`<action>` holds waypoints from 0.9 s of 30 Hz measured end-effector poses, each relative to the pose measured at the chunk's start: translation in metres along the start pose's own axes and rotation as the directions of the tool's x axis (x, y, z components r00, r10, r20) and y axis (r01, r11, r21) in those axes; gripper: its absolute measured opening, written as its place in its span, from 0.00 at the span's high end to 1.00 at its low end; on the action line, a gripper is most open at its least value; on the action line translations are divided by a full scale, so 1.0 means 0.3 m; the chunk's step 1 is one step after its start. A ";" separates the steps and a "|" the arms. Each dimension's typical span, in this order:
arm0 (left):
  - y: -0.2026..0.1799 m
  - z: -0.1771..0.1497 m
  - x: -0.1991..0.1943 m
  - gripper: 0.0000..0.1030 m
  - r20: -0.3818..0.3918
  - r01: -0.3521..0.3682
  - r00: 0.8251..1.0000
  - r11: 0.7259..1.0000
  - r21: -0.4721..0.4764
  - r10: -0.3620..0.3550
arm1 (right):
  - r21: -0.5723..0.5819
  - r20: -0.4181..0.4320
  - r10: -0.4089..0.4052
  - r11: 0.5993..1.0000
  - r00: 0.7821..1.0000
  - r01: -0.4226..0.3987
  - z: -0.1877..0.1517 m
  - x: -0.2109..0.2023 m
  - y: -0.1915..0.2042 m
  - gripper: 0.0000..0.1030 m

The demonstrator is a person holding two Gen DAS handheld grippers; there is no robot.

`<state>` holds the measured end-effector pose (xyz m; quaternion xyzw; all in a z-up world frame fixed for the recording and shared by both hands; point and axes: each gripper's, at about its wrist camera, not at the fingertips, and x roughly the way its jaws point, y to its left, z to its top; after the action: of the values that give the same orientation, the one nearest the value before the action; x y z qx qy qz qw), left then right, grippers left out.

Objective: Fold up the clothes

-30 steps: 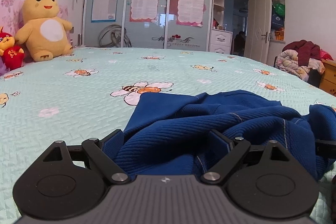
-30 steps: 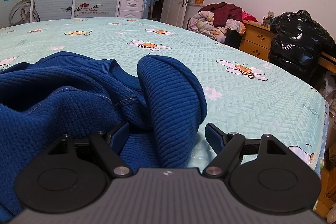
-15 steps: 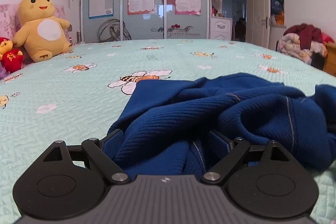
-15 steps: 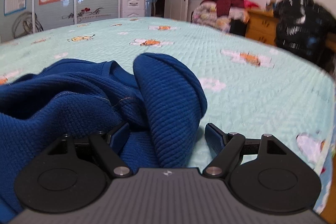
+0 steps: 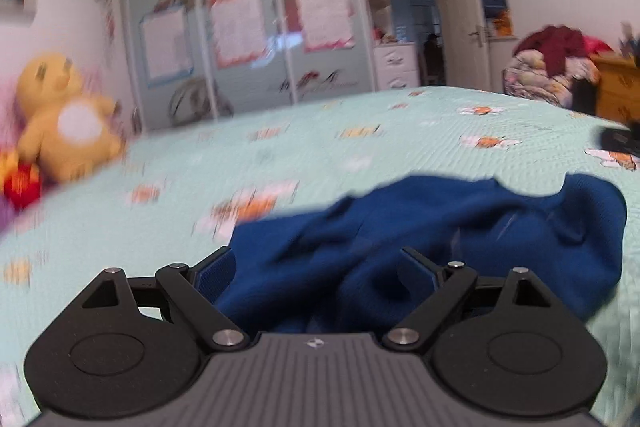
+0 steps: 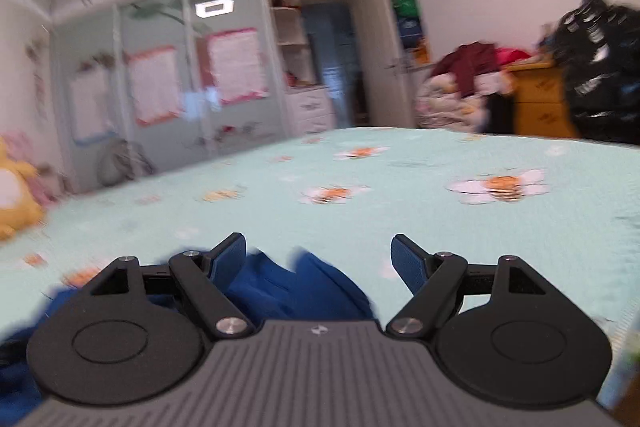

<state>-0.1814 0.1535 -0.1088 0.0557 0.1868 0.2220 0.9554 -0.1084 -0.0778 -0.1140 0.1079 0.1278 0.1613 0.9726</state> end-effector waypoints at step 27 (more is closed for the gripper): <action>-0.220 0.174 0.090 0.11 0.015 0.042 0.999 0.969 0.244 -0.047 | 0.404 -0.198 0.866 0.499 0.460 -0.766 -0.014 0.564 0.036 0.99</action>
<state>-0.1124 0.1052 -0.0822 0.1706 0.2039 0.1755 0.9479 0.0422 -0.0094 -0.1514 0.2481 0.2631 0.6103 0.7048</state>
